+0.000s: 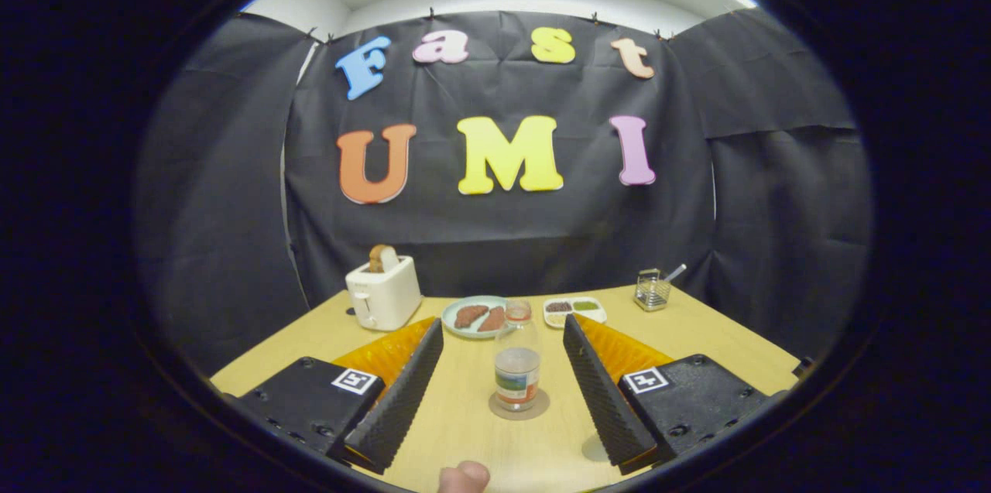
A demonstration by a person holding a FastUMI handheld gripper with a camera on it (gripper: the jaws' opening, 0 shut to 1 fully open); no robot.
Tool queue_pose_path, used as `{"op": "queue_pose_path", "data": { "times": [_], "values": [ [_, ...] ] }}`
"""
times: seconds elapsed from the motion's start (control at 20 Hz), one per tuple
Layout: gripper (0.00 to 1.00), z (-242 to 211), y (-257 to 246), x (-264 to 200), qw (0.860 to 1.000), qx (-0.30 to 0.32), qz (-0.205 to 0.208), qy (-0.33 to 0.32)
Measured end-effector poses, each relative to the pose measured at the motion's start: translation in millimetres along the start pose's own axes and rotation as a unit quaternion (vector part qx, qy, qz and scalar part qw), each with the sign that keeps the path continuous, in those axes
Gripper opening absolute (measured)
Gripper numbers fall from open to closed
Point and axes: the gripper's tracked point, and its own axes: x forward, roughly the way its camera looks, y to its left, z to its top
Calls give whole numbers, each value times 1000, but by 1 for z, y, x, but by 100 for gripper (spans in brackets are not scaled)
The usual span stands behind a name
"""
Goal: Take the bottle from table, then pour the juice into the cup, finally place the bottle on the coaster
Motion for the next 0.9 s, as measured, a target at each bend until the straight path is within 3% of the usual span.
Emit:
{"op": "queue_pose_path", "data": {
  "times": [0.45,0.9],
  "values": [
    [99,88,22,-104,997,49,30,-61],
    [99,99,29,-154,996,36,52,-61]
  ]
}}
